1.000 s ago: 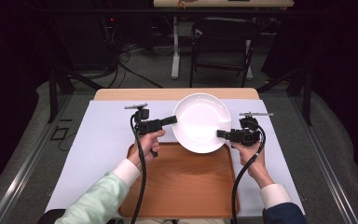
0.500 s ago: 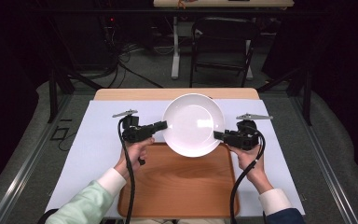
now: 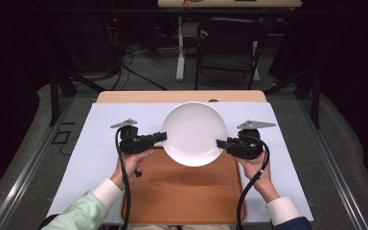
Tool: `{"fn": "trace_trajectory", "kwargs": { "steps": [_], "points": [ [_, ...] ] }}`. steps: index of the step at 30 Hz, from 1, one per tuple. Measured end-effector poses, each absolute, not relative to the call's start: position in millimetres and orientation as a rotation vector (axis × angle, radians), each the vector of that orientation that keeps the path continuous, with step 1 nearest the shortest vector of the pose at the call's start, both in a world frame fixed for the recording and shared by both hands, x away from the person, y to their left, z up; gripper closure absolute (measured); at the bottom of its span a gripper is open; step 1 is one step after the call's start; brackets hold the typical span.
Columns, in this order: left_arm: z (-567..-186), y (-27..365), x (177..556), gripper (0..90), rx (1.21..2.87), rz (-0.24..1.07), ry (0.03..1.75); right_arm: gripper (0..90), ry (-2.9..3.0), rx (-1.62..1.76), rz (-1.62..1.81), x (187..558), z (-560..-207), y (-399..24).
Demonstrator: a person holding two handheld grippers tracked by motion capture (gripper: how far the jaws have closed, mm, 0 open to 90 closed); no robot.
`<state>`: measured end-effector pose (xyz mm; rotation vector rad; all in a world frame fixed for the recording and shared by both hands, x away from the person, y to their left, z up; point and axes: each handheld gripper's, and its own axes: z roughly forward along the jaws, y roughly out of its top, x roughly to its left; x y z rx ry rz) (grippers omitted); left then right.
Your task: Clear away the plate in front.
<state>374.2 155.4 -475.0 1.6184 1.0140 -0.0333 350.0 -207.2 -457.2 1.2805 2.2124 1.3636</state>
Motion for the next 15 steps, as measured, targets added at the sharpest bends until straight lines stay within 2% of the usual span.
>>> {"fn": "trace_trajectory", "kwargs": {
  "steps": [15],
  "points": [
    [-473.3,160.5,358.2,83.2,1.664,0.015,0.986,73.1,2.241,1.217,1.357,337.8,-454.1,-202.3]
  ]
}}
